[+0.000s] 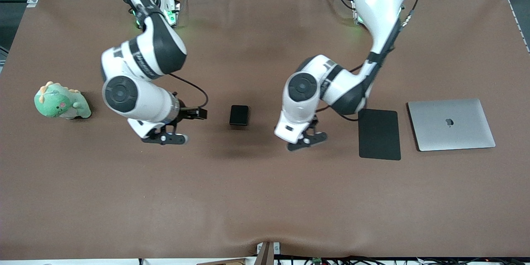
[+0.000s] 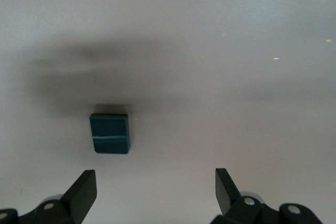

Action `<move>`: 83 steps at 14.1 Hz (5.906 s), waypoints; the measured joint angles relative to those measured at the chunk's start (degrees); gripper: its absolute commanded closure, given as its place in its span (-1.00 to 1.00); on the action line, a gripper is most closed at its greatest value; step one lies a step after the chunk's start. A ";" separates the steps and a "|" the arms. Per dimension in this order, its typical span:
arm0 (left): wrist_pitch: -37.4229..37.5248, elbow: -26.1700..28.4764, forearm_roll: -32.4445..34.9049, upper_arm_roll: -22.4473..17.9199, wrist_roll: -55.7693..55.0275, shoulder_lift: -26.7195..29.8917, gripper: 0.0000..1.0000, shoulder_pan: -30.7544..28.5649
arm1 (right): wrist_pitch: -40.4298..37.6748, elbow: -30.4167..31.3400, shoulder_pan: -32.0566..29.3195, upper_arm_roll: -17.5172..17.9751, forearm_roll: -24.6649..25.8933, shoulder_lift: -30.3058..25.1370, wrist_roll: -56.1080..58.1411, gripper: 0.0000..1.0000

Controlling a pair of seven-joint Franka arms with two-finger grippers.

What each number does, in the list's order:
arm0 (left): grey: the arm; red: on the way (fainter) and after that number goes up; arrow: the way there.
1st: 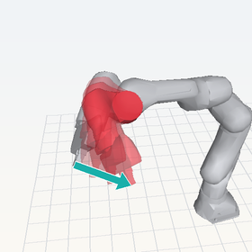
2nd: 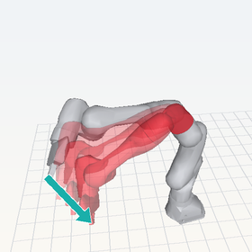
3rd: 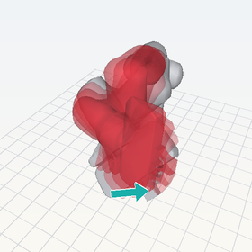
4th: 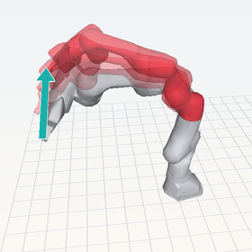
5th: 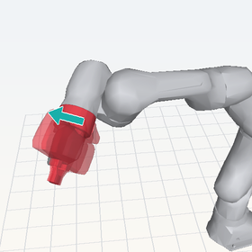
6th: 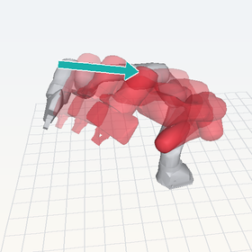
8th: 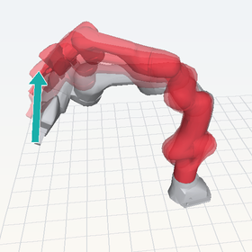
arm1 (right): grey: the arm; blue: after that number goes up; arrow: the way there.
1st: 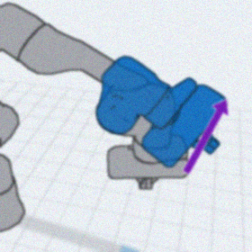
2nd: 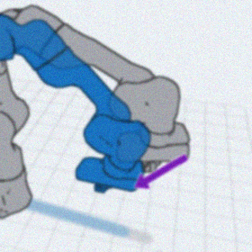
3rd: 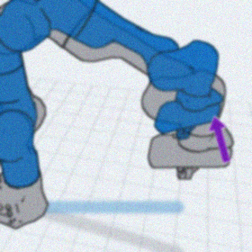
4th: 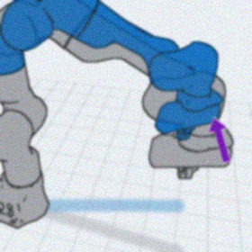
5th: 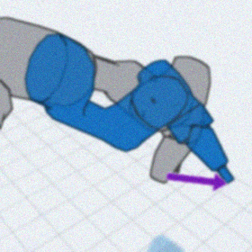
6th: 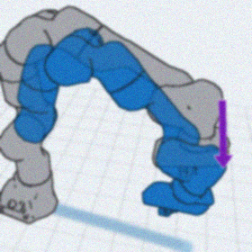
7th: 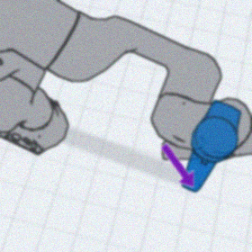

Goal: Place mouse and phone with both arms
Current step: 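Grasp the white mouse with the left gripper while the right gripper approaches the phone, then carry the mouse toward the mouse pad while the right gripper grasps the phone, then lower the mouse onto the pad while the right gripper carries the phone toward the plush, then open the left gripper and lift away while the right gripper lowers the phone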

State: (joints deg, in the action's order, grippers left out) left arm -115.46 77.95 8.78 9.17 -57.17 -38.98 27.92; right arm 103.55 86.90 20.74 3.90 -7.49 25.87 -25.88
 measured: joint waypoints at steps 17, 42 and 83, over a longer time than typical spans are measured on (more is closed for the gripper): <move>10.36 7.42 0.00 0.20 35.93 8.34 1.00 -25.11 | 21.92 6.68 11.20 -0.04 0.04 14.01 -1.67 -1.00; -32.83 44.62 1.43 0.69 53.64 13.06 1.00 -29.51 | 16.77 11.11 3.97 -1.51 0.02 8.20 -6.09 1.00; 25.95 10.70 -4.19 -1.36 53.72 33.42 -1.00 -28.21 | 24.78 34.97 -33.53 -1.33 9.76 -3.52 36.30 -1.00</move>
State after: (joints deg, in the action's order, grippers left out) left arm -89.51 88.65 4.59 7.81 -3.45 -5.56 -0.29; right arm 128.33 121.87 -12.79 2.57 2.27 22.35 10.42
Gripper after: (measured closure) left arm 0.000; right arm 0.000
